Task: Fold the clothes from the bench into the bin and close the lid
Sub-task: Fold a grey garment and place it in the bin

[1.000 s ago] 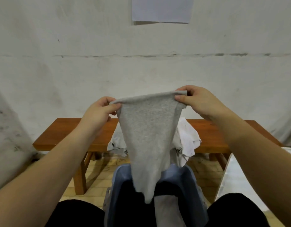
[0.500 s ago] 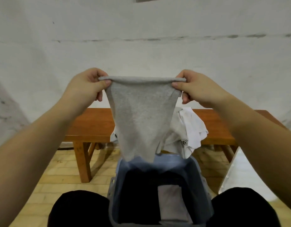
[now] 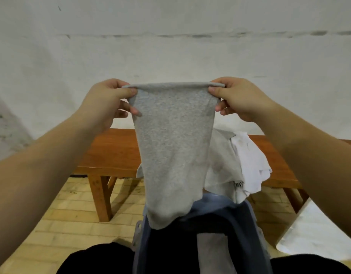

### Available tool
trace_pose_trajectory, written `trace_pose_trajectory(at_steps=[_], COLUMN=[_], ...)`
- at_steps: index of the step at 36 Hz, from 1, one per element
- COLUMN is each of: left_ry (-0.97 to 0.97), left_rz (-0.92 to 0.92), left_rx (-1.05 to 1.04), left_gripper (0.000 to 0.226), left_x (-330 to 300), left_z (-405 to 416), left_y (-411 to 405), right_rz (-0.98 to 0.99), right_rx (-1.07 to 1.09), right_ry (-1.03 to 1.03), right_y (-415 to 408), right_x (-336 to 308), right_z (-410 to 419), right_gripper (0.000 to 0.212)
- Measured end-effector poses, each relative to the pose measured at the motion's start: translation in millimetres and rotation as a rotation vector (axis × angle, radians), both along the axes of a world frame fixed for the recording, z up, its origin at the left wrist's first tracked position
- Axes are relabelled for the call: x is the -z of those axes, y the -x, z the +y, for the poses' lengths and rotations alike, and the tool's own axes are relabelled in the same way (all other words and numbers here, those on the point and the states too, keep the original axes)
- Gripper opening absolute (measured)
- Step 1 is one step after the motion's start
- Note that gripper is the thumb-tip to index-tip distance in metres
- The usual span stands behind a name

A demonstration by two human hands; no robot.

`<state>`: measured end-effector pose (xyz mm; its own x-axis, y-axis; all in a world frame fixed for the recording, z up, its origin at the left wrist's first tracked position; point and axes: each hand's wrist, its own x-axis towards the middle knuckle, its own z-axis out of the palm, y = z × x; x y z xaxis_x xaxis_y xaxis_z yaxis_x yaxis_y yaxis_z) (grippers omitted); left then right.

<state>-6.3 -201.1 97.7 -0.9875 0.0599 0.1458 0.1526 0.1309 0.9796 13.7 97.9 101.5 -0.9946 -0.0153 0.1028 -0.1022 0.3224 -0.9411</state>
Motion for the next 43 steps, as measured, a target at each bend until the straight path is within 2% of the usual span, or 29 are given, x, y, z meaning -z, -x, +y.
trace_pose_trajectory(at_steps=[10, 16, 22, 25, 29, 32, 36, 40, 43], left_ry=[0.000, -0.008, -0.002, 0.193, 0.275, 0.393, 0.314, 0.301, 0.313], left_rz=[-0.141, -0.216, -0.192, -0.182, -0.210, -0.197, -0.253, -0.293, -0.334], left_rx=[-0.053, -0.054, -0.021, -0.026, -0.062, -0.101, -0.165, -0.200, -0.194], left_gripper=[0.009, 0.010, 0.009, 0.012, 0.007, 0.005, 0.009, 0.011, 0.009], left_x=[34.0, 83.7, 119.6, 142.0, 183.2, 213.9, 237.4, 256.9, 272.2], left_z=[21.2, 28.2, 18.0, 8.6, 1.2, -0.4, 3.8, 7.6, 10.0], left_y=[119.0, 148.4, 99.1, 54.7, 5.0, -14.7, -30.8, -45.4, -52.5], right_rz=[-0.075, -0.146, -0.148, -0.142, -0.188, -0.172, -0.080, -0.040, -0.015], right_rx=[0.098, 0.126, 0.131, 0.126, 0.122, 0.147, 0.176, 0.165, 0.170], right_ry=[-0.020, 0.013, 0.026, 0.006, -0.027, -0.083, -0.136, -0.164, -0.187], right_y=[116.4, 142.4, 98.5, 57.3, 4.9, -16.7, -33.3, -41.2, -45.3], right_x=[41.4, 95.3, 145.3, 173.2, 223.8, 258.9, 282.8, 295.6, 307.2], right_z=[-1.8, 0.8, -1.4, -4.5, -11.2, -16.0, -26.9, -31.0, -31.7], right_gripper=[0.012, 0.009, 0.012, 0.013, 0.014, 0.025, 0.038, 0.032, 0.037])
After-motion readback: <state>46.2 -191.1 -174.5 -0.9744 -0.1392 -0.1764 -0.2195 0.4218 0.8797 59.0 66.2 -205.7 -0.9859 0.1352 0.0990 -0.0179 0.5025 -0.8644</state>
